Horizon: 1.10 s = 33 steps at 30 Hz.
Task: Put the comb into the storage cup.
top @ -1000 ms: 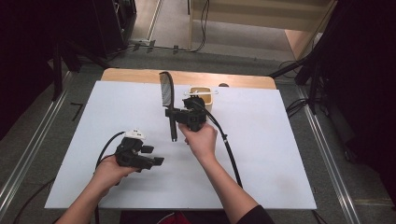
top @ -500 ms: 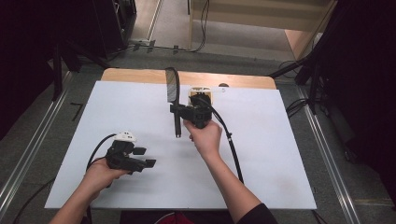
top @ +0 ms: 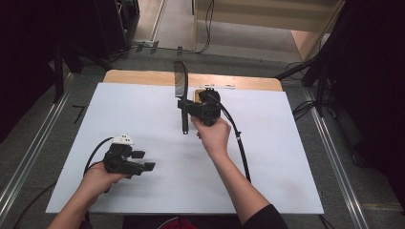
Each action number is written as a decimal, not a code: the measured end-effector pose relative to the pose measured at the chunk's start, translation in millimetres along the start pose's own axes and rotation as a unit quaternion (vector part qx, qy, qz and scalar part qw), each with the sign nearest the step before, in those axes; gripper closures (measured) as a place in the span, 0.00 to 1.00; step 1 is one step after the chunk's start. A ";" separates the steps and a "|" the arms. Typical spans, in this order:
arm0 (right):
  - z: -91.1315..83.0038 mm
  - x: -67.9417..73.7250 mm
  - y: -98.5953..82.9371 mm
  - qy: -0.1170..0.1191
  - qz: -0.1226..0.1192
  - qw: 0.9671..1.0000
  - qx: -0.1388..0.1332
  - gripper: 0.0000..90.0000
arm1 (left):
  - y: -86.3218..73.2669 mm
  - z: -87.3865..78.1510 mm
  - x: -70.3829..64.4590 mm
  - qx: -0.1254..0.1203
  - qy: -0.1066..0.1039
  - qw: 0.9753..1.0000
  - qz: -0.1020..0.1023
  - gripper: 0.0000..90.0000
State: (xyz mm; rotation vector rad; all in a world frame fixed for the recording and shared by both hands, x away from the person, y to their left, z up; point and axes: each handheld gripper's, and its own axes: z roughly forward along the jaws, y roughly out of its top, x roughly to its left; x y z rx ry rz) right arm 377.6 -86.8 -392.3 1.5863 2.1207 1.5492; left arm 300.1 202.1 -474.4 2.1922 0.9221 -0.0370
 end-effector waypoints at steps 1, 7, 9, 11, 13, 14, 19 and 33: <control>0.3 -0.6 1.1 -0.002 -0.001 1.000 0.000 0.78 | 0.4 0.4 0.3 0.002 -0.001 1.000 0.000 0.34; -0.8 -3.9 6.8 -0.004 0.005 1.000 -0.008 0.78 | 0.7 0.4 1.2 0.000 0.000 1.000 -0.004 0.34; -2.9 -5.3 9.1 -0.006 0.007 1.000 -0.010 0.78 | 1.0 -0.3 2.0 -0.002 -0.002 1.000 -0.005 0.34; -5.0 -6.9 11.8 -0.009 0.006 1.000 -0.015 0.78 | 1.1 -0.8 2.5 -0.005 -0.002 1.000 -0.006 0.34; -7.6 -8.4 14.7 -0.010 0.006 1.000 -0.016 0.78 | 1.2 -1.3 2.8 -0.005 -0.001 1.000 -0.007 0.34; -8.6 -9.1 16.1 -0.012 0.007 1.000 -0.018 0.78 | 1.2 -1.3 2.9 -0.005 -0.001 1.000 -0.007 0.34; -13.2 -16.4 23.2 0.001 0.013 1.000 -0.028 0.78 | 1.3 -0.8 2.8 -0.003 -0.002 1.000 -0.006 0.34; -20.5 -48.0 35.4 0.043 -0.014 0.998 -0.054 0.78 | 1.5 -1.9 4.3 -0.010 -0.006 1.000 -0.011 0.34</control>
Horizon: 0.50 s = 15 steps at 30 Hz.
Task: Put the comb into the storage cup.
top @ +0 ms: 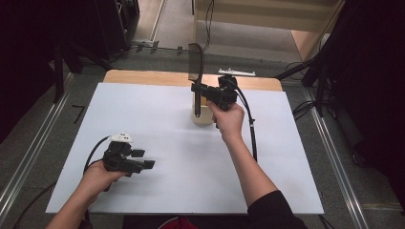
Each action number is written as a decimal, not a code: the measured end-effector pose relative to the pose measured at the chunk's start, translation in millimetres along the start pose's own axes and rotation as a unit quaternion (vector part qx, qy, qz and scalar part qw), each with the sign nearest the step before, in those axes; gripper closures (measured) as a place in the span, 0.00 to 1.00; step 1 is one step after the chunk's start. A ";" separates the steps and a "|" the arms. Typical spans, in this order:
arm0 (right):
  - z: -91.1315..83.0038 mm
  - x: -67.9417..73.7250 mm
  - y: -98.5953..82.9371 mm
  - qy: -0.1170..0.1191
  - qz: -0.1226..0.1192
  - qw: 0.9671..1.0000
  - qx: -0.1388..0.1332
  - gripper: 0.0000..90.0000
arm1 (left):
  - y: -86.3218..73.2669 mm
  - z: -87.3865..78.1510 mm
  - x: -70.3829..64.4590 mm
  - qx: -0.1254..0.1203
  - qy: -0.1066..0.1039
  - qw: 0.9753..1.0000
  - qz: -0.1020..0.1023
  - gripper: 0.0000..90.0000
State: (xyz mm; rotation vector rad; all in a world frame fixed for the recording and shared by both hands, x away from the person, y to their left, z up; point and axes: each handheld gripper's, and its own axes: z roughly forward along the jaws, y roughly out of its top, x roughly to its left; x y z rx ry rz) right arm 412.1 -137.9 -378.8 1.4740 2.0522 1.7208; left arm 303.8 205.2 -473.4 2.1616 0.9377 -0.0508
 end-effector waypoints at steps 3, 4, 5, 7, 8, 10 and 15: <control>-3.3 -6.2 4.2 -0.017 0.006 1.000 -0.006 0.78 | 0.0 0.0 0.0 0.000 0.000 1.000 0.000 0.34; -4.1 -8.3 5.7 -0.020 0.010 1.000 -0.008 0.78 | 0.1 -0.1 -0.1 0.000 0.000 1.000 0.000 0.34; -4.7 -10.1 7.5 -0.018 0.013 1.000 -0.008 0.78 | 0.1 0.1 -0.1 -0.001 0.000 1.000 -0.001 0.34; -5.2 -12.4 10.6 -0.023 0.011 1.000 -0.011 0.78 | 0.4 -0.3 -0.4 -0.003 0.003 1.000 0.001 0.34; -5.1 -13.4 12.1 -0.030 0.009 0.999 -0.013 0.78 | 1.0 -1.2 -0.5 -0.004 0.004 1.000 0.004 0.34; -4.6 -15.7 15.0 -0.038 0.008 0.999 -0.015 0.78 | 1.6 -1.9 -1.0 -0.010 0.005 1.000 0.004 0.34; -1.8 -20.7 22.1 -0.064 0.007 0.998 -0.019 0.78 | 1.6 -2.2 -0.8 -0.011 0.004 1.000 0.003 0.34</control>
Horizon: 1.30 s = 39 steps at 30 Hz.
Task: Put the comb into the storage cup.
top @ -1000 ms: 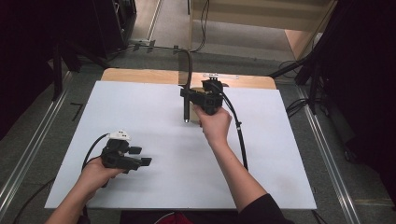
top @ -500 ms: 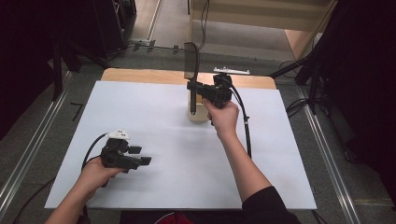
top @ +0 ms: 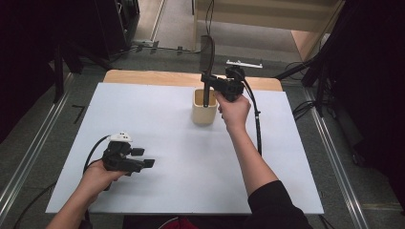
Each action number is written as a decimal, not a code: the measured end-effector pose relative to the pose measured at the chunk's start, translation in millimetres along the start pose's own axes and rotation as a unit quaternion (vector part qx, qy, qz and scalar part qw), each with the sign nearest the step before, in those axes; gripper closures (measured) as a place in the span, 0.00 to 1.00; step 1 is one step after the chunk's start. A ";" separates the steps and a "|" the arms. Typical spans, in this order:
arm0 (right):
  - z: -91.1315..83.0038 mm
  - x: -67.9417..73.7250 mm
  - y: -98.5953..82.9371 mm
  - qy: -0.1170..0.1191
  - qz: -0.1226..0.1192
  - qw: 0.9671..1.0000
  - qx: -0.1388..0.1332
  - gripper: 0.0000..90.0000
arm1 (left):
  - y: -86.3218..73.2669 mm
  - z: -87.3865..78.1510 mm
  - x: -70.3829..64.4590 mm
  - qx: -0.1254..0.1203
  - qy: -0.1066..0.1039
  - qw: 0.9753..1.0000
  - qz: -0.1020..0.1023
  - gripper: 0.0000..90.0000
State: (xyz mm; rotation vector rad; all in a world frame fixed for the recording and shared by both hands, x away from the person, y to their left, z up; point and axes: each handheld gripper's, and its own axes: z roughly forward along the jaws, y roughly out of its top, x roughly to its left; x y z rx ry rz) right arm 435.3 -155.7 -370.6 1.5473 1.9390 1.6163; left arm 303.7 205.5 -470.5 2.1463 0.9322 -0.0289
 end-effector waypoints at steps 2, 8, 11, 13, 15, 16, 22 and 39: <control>1.2 -0.8 2.6 -0.011 0.003 1.000 -0.003 0.78 | 0.0 0.1 0.0 0.000 0.000 1.000 0.000 0.34; 7.8 -1.4 7.6 -0.031 -0.003 0.999 -0.006 0.78 | 0.5 -2.1 0.0 -0.007 0.004 1.000 0.003 0.34; 11.1 -1.8 9.9 -0.043 -0.007 0.999 -0.008 0.78 | 0.4 -2.0 -0.3 -0.005 0.004 1.000 0.003 0.34; 13.1 -2.9 11.1 -0.050 -0.011 0.999 -0.015 0.78 | 0.4 -1.3 -0.9 -0.003 0.004 1.000 0.004 0.34; 14.5 -4.7 12.1 -0.055 -0.012 0.998 -0.019 0.78 | 0.4 -0.8 -1.3 -0.002 0.002 1.000 0.004 0.34; 15.5 -5.6 12.5 -0.058 -0.012 0.998 -0.021 0.78 | 0.3 -0.8 -1.1 -0.001 0.003 1.000 0.005 0.34; 22.4 -12.6 13.0 -0.073 -0.004 0.997 -0.025 0.78 | 0.8 -2.0 -1.8 -0.011 -0.002 1.000 0.006 0.34; 34.6 -17.6 -4.8 -0.081 -0.003 0.997 -0.017 0.78 | 0.7 -1.7 -2.6 -0.008 -0.003 1.000 0.009 0.34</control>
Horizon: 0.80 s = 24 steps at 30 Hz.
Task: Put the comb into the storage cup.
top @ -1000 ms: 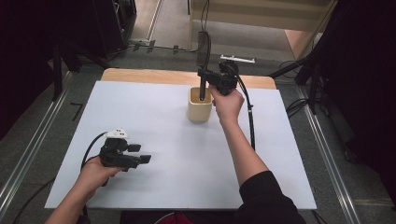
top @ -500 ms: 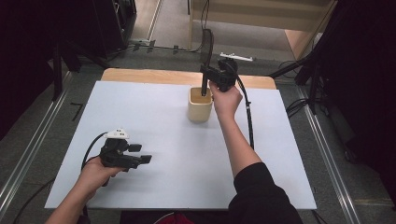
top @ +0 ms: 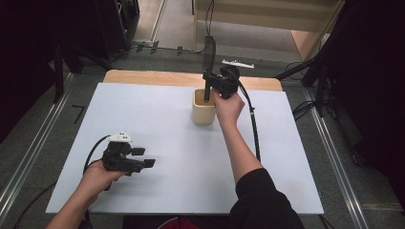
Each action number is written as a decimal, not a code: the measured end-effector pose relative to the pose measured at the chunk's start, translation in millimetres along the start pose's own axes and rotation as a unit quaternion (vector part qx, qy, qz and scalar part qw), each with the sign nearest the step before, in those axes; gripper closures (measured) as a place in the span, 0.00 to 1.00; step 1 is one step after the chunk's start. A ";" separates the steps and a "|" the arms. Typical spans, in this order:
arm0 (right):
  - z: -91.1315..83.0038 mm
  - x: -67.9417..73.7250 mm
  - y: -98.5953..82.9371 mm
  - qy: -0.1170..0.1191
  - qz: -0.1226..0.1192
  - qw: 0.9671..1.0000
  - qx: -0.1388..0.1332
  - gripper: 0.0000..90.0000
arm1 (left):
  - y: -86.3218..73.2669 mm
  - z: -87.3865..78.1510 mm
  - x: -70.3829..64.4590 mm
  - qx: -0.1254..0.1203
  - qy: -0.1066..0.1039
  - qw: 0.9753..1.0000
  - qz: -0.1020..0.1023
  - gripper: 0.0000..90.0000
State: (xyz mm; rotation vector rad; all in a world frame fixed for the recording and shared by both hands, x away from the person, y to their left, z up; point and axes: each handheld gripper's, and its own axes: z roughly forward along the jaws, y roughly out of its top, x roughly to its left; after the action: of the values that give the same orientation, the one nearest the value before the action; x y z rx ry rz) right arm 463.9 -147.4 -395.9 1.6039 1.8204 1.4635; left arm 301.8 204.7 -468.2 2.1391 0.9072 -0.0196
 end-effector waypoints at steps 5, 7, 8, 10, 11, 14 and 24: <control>-2.1 -2.9 -6.0 0.001 0.004 1.000 -0.003 0.78 | 0.0 -0.2 -0.3 0.000 0.000 1.000 0.000 0.34; -2.0 -3.9 -8.2 0.000 0.003 1.000 0.000 0.78 | 0.0 -0.1 -0.3 -0.001 0.000 1.000 -0.001 0.34; -2.4 -4.3 -9.5 0.002 0.007 1.000 -0.003 0.78 | 0.0 0.0 -0.1 -0.001 -0.001 1.000 -0.001 0.34; -2.6 -5.5 -11.6 0.003 0.010 1.000 -0.003 0.78 | -0.1 -0.1 -0.1 -0.001 0.000 1.000 -0.001 0.34; -2.6 -6.0 -12.6 0.002 0.009 1.000 -0.003 0.78 | -0.1 -0.1 -0.2 -0.001 0.000 1.000 -0.002 0.34; -3.4 -7.4 -15.3 0.002 0.009 1.000 -0.003 0.78 | 0.0 -0.2 -0.1 0.000 0.000 1.000 0.000 0.34; -4.9 -8.0 -24.9 0.001 -0.001 1.000 -0.003 0.78 | 0.0 0.1 -0.7 -0.002 0.001 1.000 0.001 0.34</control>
State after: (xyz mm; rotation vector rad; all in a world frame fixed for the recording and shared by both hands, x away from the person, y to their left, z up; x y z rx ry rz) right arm 449.0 -153.0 -417.1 1.5983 1.8155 1.4693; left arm 301.3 204.3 -468.0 2.1374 0.9048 -0.0157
